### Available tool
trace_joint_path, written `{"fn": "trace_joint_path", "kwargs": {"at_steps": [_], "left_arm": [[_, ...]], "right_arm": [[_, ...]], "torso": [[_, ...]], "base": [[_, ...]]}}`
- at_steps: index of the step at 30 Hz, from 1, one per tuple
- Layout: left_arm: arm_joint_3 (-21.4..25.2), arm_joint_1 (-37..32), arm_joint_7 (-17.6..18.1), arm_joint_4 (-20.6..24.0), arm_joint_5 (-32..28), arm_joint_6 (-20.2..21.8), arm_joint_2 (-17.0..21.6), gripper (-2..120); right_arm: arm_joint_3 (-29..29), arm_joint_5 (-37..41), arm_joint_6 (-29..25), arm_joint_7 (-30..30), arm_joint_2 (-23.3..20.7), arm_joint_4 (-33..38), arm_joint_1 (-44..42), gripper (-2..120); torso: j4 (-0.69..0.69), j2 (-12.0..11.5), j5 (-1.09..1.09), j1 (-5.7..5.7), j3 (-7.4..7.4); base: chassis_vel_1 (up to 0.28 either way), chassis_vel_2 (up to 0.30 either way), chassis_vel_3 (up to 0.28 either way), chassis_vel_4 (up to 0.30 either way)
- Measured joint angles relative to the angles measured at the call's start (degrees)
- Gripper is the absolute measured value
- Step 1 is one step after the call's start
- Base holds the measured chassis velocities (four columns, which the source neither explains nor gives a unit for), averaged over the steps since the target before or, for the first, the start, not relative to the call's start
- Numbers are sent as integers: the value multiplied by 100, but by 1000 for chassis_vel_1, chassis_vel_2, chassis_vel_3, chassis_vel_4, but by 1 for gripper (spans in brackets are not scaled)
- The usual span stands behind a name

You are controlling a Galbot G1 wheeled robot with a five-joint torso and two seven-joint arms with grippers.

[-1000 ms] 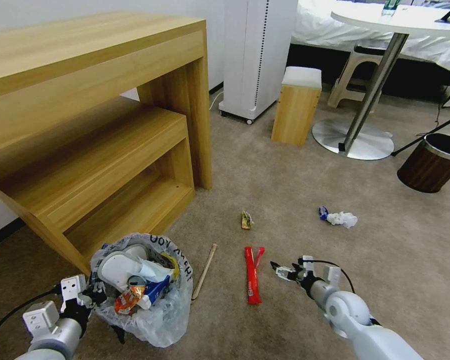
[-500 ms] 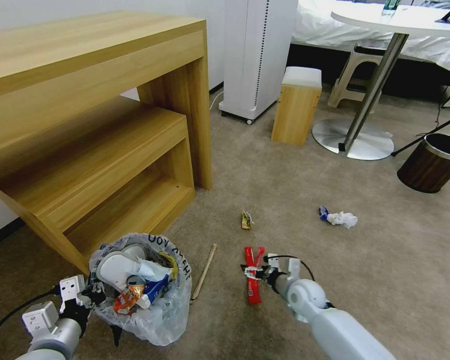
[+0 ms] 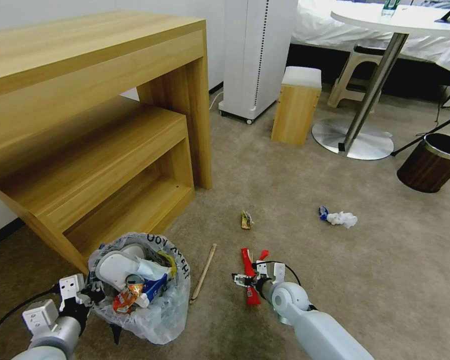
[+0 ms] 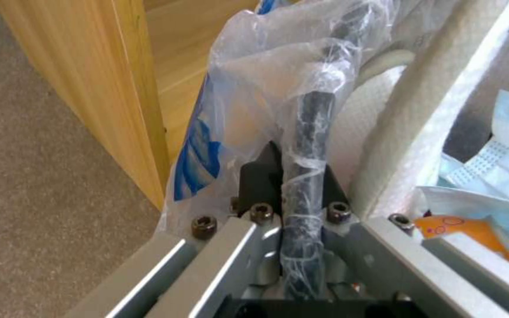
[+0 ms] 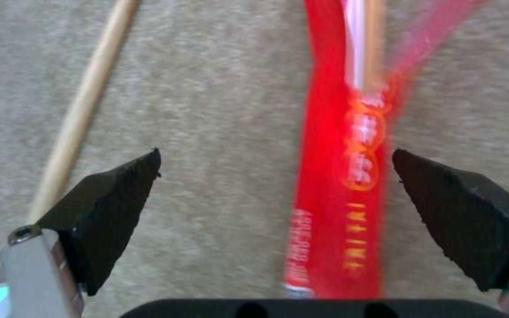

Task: Pick up the trash bin and place the garbage on the floor into it.

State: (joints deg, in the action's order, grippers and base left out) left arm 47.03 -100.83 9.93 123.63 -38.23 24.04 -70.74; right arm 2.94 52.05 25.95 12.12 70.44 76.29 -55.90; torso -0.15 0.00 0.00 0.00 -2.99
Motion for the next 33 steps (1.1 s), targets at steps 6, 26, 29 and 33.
{"fn": "trace_joint_path", "kwargs": {"at_steps": [6, 26, 29, 33], "left_arm": [[-28, 79, 15, -82, 0, 7, -6, 0], [-67, 103, 28, -66, -1, 15, -3, 0], [-67, 109, 30, -72, -2, 14, -4, 0], [-77, 117, 32, -90, 1, 1, -14, 0]], "right_arm": [[-53, -22, -2, 98, -213, 143, -69, 100], [185, -317, -166, 118, 29, -217, 45, 95], [186, -388, -186, 130, 68, -297, 41, 93], [185, -447, -233, 136, 71, -340, 27, 82]], "torso": [[-1, 0, 0, 0, 0], [0, 0, 0, 0, 0], [0, 0, 0, 0, 0], [-1, 0, 0, 0, 0]], "base": [[0, 0, 0, 0], [0, 0, 0, 0], [0, 0, 0, 0], [0, 0, 0, 0]]}}
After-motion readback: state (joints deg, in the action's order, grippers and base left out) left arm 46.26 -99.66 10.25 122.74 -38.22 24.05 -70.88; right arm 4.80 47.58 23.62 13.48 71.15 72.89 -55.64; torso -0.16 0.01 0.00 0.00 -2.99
